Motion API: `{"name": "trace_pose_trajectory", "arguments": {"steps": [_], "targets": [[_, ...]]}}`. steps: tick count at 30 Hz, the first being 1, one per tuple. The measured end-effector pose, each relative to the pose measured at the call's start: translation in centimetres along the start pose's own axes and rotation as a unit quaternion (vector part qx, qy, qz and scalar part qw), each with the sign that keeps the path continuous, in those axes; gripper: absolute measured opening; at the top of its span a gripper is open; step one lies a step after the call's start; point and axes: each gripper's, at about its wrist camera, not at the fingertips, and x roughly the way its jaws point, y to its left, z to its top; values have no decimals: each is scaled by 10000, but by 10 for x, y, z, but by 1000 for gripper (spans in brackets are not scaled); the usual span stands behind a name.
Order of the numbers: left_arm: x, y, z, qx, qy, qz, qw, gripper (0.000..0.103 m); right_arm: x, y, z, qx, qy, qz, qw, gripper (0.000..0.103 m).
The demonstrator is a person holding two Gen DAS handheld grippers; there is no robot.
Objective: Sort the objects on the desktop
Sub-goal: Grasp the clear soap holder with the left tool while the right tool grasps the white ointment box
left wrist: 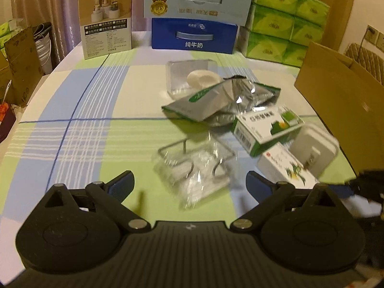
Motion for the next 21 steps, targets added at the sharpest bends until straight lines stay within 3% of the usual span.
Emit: {"name": "trace_pose_trajectory", "arguments": {"steps": [7,11,15,21], "targets": [[28,-5,12,-236,-45,80,9997,98,-1,0,-2,111,-66,-13,9999,36],[36,-4,14,-297,35,151,9994,85,-1,-1,-2,158,-71,-9,9998,36],[25,-5,7,-144,79,122,9998,77,-4,-1,-4,211,-56,5,9998,36],[-16,-11,-27,205,321,-30,9993,77,-14,3,-13,332,18,36,9994,36]]}}
